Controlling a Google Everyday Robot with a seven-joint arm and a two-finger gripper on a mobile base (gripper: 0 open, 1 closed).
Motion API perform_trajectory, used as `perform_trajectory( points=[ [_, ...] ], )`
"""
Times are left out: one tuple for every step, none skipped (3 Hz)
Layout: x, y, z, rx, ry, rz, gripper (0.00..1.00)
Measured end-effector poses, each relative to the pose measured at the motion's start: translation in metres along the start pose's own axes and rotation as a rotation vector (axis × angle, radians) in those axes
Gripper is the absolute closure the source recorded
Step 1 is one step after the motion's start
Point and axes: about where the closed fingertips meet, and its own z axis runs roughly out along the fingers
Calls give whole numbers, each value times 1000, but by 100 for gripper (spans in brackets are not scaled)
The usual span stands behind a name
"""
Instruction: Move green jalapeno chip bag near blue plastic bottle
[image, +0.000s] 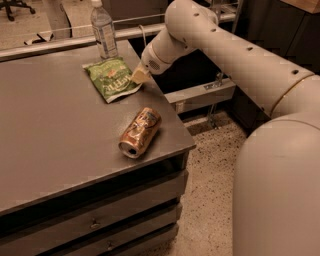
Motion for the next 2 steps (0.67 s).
perform_trajectory(
  points=[
    [1, 2, 0, -9, 5, -5, 12],
    [5, 2, -9, -7, 8, -7, 0]
  ],
)
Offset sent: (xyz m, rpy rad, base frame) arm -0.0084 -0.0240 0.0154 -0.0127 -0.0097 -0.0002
